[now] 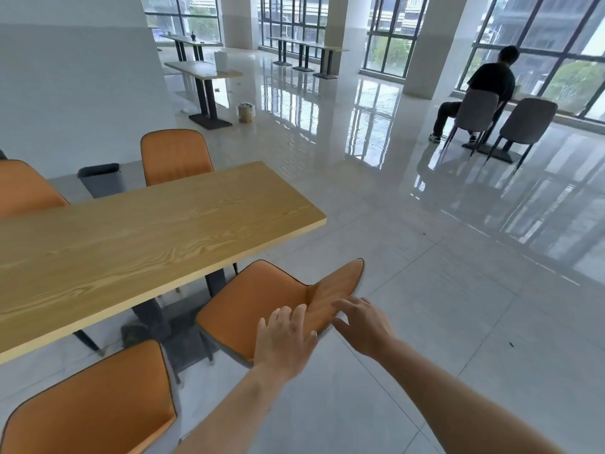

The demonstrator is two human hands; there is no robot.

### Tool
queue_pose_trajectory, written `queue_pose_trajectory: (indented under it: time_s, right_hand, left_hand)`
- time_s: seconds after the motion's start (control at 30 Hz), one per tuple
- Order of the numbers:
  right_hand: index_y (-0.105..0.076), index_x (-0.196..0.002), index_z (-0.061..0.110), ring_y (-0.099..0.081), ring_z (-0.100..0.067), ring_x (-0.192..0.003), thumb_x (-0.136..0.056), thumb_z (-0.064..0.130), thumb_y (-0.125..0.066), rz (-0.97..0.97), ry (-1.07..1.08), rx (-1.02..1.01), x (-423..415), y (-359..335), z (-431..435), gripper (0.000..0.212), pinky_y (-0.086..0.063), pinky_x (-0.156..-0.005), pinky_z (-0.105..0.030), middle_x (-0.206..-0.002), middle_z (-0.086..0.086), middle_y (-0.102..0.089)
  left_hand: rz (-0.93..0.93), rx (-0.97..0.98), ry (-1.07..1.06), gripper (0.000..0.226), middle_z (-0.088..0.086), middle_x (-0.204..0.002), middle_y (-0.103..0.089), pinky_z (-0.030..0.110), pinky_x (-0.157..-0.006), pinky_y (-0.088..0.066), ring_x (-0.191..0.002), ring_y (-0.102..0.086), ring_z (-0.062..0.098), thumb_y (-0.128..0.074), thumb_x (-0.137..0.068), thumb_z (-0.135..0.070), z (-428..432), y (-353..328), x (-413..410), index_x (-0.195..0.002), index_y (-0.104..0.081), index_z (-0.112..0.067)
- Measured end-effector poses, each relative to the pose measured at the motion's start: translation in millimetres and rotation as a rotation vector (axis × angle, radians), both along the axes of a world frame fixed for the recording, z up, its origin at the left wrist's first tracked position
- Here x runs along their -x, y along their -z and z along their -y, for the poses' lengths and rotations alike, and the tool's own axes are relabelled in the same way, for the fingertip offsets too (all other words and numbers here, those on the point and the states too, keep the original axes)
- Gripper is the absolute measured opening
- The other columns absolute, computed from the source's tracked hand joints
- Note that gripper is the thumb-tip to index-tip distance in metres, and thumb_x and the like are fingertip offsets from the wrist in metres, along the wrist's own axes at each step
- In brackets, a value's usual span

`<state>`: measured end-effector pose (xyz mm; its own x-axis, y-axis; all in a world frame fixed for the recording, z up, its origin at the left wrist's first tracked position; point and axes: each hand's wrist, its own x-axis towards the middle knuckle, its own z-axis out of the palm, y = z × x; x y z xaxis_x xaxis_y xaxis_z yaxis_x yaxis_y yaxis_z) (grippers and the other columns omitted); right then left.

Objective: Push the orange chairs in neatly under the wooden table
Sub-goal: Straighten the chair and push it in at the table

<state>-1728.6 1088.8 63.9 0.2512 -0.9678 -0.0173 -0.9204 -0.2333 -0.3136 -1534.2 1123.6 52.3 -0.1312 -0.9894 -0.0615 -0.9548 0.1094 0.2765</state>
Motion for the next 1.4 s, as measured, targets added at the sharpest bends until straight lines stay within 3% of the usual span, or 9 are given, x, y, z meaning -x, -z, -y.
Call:
queue_pose_trajectory:
  time_s: [0.27, 0.4, 0.53, 0.67, 0.83, 0.93, 1.1, 1.2, 1.4]
  right_hand:
    - [-0.057, -0.134, 0.031, -0.054, -0.021, -0.117, -0.1, 0.042, -0.054, -0.053, 0.0, -0.093, 45, 15, 76, 0.036, -0.047, -0.093, -0.034, -0.127, 0.006, -0.061]
    - [-0.062, -0.121, 0.027, -0.057, -0.025, -0.112, -0.099, 0.04, -0.051, -0.08, -0.052, -0.137, 65, 28, 127, 0.028, -0.051, -0.087, -0.039, -0.117, 0.002, -0.063]
    - [-0.061, -0.125, 0.027, -0.056, -0.026, -0.119, -0.1, 0.044, -0.047, -0.128, -0.224, -0.195, 82, 43, 180, 0.033, -0.046, -0.097, -0.041, -0.13, 0.001, -0.061]
    - [-0.055, -0.136, 0.031, -0.043, -0.025, -0.136, -0.102, 0.049, -0.042, -0.191, -0.424, -0.201, 94, 56, 220, 0.04, -0.034, -0.111, -0.039, -0.146, 0.003, -0.052]
    - [-0.058, -0.127, 0.03, -0.041, -0.023, -0.138, -0.104, 0.045, -0.031, -0.289, -0.656, -0.259, 103, 72, 241, 0.039, -0.028, -0.115, -0.039, -0.139, 0.007, -0.054]
    - [-0.056, -0.134, 0.033, -0.036, -0.02, -0.14, -0.105, 0.049, -0.035, -0.27, -0.67, -0.23, 104, 73, 246, 0.038, -0.025, -0.116, -0.036, -0.145, 0.007, -0.051]
    - [-0.059, -0.125, 0.036, -0.043, -0.021, -0.131, -0.099, 0.062, -0.029, -0.234, -0.626, -0.237, 101, 81, 240, 0.048, -0.033, -0.11, -0.037, -0.132, 0.011, -0.059]
    - [-0.062, -0.116, 0.035, -0.047, -0.021, -0.125, -0.092, 0.067, -0.02, -0.232, -0.592, -0.198, 95, 83, 230, 0.058, -0.036, -0.106, -0.037, -0.121, 0.01, -0.063]
    - [-0.068, -0.104, 0.031, -0.048, -0.023, -0.117, -0.091, 0.063, -0.023, -0.199, -0.551, -0.174, 75, 82, 196, 0.057, -0.033, -0.104, -0.037, -0.11, 0.006, -0.065]
  left_hand:
    - [0.017, -0.122, 0.023, 0.052, 0.005, -0.139, -0.05, 0.044, -0.106, -0.04, -0.124, -0.047, 0.023, -0.031, -0.102, -0.052, 61, 19, 53, -0.146, -0.027, -0.025]
    - [0.059, -0.193, -0.015, 0.053, 0.008, -0.138, -0.049, 0.044, -0.103, -0.041, -0.123, -0.047, 0.025, -0.031, -0.103, -0.051, 95, 35, 81, -0.147, -0.025, -0.023]
    - [0.042, -0.264, -0.116, 0.057, 0.009, -0.139, -0.049, 0.044, -0.101, -0.045, -0.123, -0.049, 0.026, -0.026, -0.102, -0.058, 120, 56, 108, -0.148, -0.026, -0.024]
    - [0.009, -0.334, -0.24, 0.069, 0.008, -0.145, -0.047, 0.042, -0.101, -0.045, -0.127, -0.048, 0.027, -0.021, -0.097, -0.07, 133, 76, 133, -0.151, -0.024, -0.027]
    - [0.054, -0.224, -0.339, 0.082, 0.004, -0.142, -0.051, 0.036, -0.097, -0.047, -0.123, -0.053, 0.024, -0.005, -0.088, -0.078, 130, 89, 142, -0.153, -0.024, -0.031]
    - [0.024, -0.187, -0.361, 0.097, 0.003, -0.14, -0.053, 0.036, -0.096, -0.048, -0.121, -0.055, 0.024, 0.01, -0.075, -0.082, 127, 93, 139, -0.152, -0.026, -0.034]
    - [-0.024, -0.162, -0.354, 0.086, -0.004, -0.139, -0.057, 0.037, -0.09, -0.053, -0.115, -0.06, 0.021, -0.003, -0.081, -0.086, 125, 99, 130, -0.148, -0.031, -0.038]
    - [-0.037, -0.143, -0.316, 0.092, -0.006, -0.139, -0.058, 0.036, -0.088, -0.054, -0.115, -0.061, 0.02, 0.001, -0.077, -0.089, 118, 97, 123, -0.147, -0.032, -0.039]
    - [-0.056, -0.127, -0.257, 0.087, -0.01, -0.143, -0.056, 0.033, -0.086, -0.053, -0.119, -0.06, 0.017, -0.006, -0.082, -0.087, 90, 98, 99, -0.148, -0.035, -0.039]
